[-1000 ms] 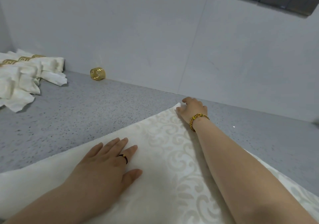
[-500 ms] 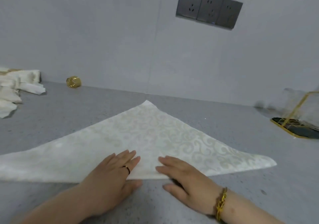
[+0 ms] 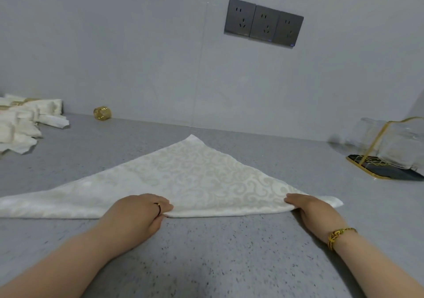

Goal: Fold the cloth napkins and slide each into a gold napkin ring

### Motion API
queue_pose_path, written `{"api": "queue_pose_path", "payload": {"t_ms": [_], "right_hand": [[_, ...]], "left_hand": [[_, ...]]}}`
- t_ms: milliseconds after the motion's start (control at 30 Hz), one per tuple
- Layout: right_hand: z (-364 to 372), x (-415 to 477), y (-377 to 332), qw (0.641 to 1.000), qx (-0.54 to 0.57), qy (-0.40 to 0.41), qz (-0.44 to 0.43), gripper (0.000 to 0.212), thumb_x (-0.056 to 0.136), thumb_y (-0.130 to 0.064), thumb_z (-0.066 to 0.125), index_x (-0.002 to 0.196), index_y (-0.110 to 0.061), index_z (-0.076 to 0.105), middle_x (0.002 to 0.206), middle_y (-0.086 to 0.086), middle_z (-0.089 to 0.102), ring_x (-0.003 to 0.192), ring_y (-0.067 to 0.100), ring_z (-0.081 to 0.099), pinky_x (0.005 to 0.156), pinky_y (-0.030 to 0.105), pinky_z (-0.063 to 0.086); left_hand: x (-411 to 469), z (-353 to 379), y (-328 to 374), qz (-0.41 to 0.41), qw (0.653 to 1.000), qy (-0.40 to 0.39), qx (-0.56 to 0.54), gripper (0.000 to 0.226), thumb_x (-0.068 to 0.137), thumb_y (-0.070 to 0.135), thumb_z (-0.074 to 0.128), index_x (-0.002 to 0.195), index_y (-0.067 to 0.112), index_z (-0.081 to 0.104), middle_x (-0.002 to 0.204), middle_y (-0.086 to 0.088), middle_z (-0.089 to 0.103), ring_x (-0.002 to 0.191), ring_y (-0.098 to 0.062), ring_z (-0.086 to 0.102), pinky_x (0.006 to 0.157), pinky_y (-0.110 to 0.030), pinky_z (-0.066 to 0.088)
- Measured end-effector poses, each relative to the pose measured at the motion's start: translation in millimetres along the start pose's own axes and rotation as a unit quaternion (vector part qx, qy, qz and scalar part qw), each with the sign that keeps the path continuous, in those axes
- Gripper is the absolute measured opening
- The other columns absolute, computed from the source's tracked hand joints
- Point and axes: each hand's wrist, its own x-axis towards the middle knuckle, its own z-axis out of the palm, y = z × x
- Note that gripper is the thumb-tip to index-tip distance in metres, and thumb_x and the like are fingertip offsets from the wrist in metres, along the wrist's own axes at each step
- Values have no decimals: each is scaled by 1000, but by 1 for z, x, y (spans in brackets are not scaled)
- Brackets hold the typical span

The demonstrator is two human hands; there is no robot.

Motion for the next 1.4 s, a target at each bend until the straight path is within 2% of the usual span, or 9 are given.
{"api": "queue_pose_path", "payload": {"t_ms": [133, 267, 433, 533, 600, 700, 867, 1233, 1400], "right_hand": [[-2, -7, 6, 998, -56, 7, 29, 43, 98, -13, 34, 137, -30, 35, 146, -6, 36, 132, 10, 37, 106, 13, 18], [-23, -16, 0, 989, -109, -79, 69, 43, 96, -9, 33, 130, -29, 47, 139, -2, 47, 125, 14, 46, 102, 17, 30], [-57, -20, -32, 963, -98, -244, 49, 36, 96, -23, 37, 132, -23, 44, 135, -4, 45, 122, 15, 45, 103, 24, 34], [-65, 7, -56, 979, -41, -196, 31, 38, 95, -23, 44, 133, -20, 44, 137, -4, 45, 125, 13, 43, 101, 21, 31], [-61, 35, -74, 992, 23, -127, 12, 34, 94, -20, 48, 127, -16, 51, 133, 0, 51, 120, 15, 48, 94, 17, 33], [-44, 77, -105, 993, 70, -99, -11, 37, 93, -21, 49, 129, -12, 49, 134, 3, 50, 123, 18, 47, 97, 20, 33], [-9, 156, -140, 987, 137, -81, 29, 51, 92, -28, 50, 138, -11, 35, 141, 6, 42, 127, 22, 42, 101, 26, 33], [16, 233, -158, 963, 252, -52, 83, 6, 82, -18, 61, 84, -13, 59, 90, 5, 55, 84, 20, 52, 73, 25, 42], [11, 222, -148, 940, 341, -7, 23, 29, 83, -5, 54, 61, -19, 41, 64, -5, 43, 57, 9, 40, 49, 15, 36]], "left_hand": [[-7, -1, 1, -6, 1000, -17, -14, 16, 50, 30, 69, 65, 36, 72, 72, 22, 70, 61, 6, 65, 51, -6, 45], [-17, -11, 10, -22, 999, -28, 2, 54, 70, 43, 22, 88, 41, 72, 97, 37, 59, 87, 17, 60, 70, 1, 40], [-27, -21, 13, -71, 992, -90, -55, 102, 32, 90, -5, 107, 51, 52, 98, 50, 32, 107, 20, 38, 77, 7, 24], [-4, -27, 11, -75, 989, -90, -95, 101, 55, 92, -2, 124, 39, 51, 131, 31, 42, 121, 9, 37, 97, -6, 26], [15, -21, 7, -88, 987, -106, -80, 58, 89, 62, 25, 140, 34, 33, 150, 17, 23, 137, 0, 20, 108, -13, 13], [34, -2, -1, -115, 984, -118, -61, 59, 95, 52, 24, 147, 27, 13, 156, 7, 1, 143, -9, 2, 113, -21, 2], [42, 21, -17, -128, 979, -148, -54, 148, 12, 79, -41, 147, 32, 1, 155, 8, -10, 142, -7, -11, 112, -26, -9], [46, 29, -22, -123, 975, -184, -38, 144, 8, 67, -49, 144, 37, -12, 153, 11, -19, 139, -6, -20, 109, -29, -15], [46, 27, -21, -124, 975, -184, -32, 142, 9, 66, -50, 144, 37, -13, 153, 11, -19, 139, -5, -21, 109, -28, -16]]}}
